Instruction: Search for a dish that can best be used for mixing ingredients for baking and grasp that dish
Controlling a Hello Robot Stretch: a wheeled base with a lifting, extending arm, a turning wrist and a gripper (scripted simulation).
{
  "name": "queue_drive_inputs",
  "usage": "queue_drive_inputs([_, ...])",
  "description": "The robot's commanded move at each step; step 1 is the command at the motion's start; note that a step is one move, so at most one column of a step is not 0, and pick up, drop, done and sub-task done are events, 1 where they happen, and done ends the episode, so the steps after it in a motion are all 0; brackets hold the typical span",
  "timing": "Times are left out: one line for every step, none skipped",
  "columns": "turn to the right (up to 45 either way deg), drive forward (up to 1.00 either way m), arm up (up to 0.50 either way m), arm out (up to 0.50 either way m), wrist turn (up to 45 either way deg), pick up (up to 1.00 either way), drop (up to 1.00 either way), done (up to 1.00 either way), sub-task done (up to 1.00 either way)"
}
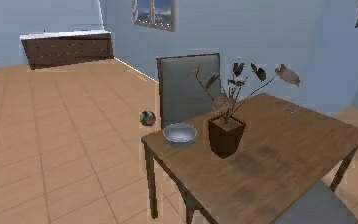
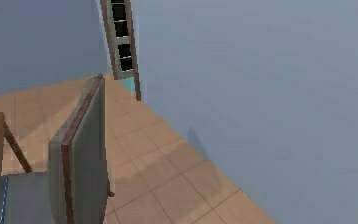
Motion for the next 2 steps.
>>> queue_drive_inputs([0.0, 0.25, 0.0, 0.0, 0.0, 0.0, 0.0, 0.0, 0.0])
queue_drive_inputs([-45.0, 0.0, 0.0, 0.0, 0.0, 0.0, 0.0, 0.0, 0.0])
